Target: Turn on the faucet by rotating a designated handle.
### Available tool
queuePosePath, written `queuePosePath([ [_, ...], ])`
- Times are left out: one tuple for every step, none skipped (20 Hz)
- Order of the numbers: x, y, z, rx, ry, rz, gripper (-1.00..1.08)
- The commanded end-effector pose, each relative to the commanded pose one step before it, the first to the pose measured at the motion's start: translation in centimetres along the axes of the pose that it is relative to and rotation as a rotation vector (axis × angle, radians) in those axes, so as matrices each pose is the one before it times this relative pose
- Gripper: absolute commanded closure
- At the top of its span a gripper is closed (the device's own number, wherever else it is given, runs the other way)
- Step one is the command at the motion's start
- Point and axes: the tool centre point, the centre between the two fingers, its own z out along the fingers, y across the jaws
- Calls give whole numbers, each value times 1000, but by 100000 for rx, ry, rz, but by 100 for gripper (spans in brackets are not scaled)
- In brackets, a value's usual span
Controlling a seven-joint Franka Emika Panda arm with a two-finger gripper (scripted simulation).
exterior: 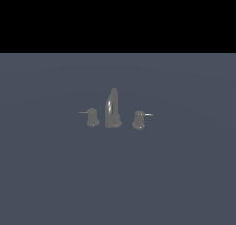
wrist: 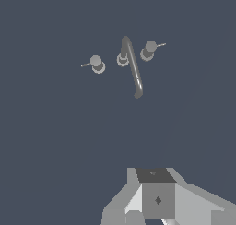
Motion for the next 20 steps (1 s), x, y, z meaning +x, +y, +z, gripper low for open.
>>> queuePosePath([
  [382,-1087,1407,42,-100,5485,108],
  [156,-433,550,1,-44,2123,108],
  [155,-433,549,3,-45,2118,108],
  [156,-433,548,4,-46,2112,108],
  [156,-433,546,6,-47,2105,108],
  [156,-432,544,8,-48,2097,108],
  [155,-431,542,9,-49,2087,108],
  [155,-430,539,11,-49,2077,108],
  [155,-428,536,12,-50,2065,108],
  [155,-426,532,13,-51,2051,108],
  [154,-423,528,15,-51,2036,108],
  [154,-420,524,16,-52,2020,108],
  [153,-417,519,17,-52,2002,108],
  [152,-413,514,17,-52,1983,108],
  [151,-409,508,18,-52,1962,108],
  [150,-405,502,18,-52,1940,108],
  [150,-400,496,18,-51,1919,108],
  [148,-396,490,18,-50,1894,108],
  [148,-391,483,18,-50,1871,108],
  [146,-386,477,18,-48,1847,108],
])
